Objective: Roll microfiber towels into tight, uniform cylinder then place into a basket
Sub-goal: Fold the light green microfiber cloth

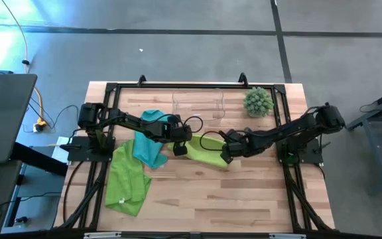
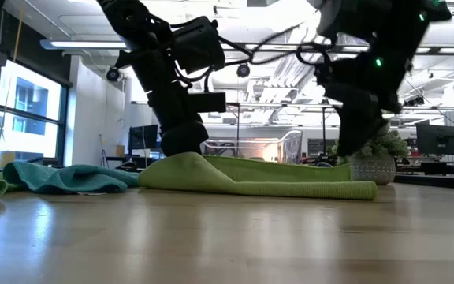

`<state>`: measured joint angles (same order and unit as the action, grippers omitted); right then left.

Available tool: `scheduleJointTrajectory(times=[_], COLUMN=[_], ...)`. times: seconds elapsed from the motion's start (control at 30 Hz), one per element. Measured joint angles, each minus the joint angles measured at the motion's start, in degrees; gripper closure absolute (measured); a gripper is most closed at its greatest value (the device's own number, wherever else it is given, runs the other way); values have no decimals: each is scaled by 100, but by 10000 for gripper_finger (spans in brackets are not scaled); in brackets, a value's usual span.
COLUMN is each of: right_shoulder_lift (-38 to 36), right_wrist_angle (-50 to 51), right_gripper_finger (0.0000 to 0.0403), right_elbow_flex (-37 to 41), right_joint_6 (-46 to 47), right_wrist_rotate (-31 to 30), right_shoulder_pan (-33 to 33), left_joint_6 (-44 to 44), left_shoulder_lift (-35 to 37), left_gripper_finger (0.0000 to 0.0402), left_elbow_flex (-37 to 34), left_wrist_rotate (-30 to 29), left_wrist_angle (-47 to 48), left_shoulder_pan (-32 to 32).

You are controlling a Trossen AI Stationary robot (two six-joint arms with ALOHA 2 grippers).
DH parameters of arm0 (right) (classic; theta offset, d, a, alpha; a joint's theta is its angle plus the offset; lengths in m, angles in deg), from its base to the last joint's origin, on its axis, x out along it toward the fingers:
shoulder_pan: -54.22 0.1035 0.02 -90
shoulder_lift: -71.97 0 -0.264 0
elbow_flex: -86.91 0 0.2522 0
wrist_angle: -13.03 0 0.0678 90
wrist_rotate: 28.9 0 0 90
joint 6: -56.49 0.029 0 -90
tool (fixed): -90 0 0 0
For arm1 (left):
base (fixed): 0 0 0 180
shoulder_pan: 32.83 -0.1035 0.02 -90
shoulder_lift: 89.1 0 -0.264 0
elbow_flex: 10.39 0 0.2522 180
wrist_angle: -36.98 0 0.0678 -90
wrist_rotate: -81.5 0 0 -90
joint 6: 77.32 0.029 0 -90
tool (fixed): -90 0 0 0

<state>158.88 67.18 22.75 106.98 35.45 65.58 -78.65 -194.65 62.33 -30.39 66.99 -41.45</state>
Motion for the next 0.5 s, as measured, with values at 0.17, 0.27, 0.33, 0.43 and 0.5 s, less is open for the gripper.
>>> scheduleJointTrajectory(times=[0.17, 0.27, 0.33, 0.43, 0.5], right_shoulder_lift=[0, 14, 14, 16, 16], right_wrist_angle=[-535, -1069, -1485, -1927, -2186], right_gripper_finger=[286, 286, 286, 286, 286], right_elbow_flex=[-69, 138, 350, 739, 981], right_joint_6=[-221, 18, 219, 474, 621], right_wrist_rotate=[63, 188, 186, 190, 197], right_shoulder_pan=[117, 167, 201, 225, 224], left_joint_6=[-3, -16, -16, -12, -15], left_shoulder_lift=[0, 0, 0, 0, 0], left_gripper_finger=[401, 401, 401, 401, 401], left_elbow_flex=[0, 0, 0, 0, 0], left_wrist_rotate=[2, 2, 2, 2, 2], left_wrist_angle=[-2, -4, -7, -7, -7], left_shoulder_pan=[0, 0, 0, 0, 2])
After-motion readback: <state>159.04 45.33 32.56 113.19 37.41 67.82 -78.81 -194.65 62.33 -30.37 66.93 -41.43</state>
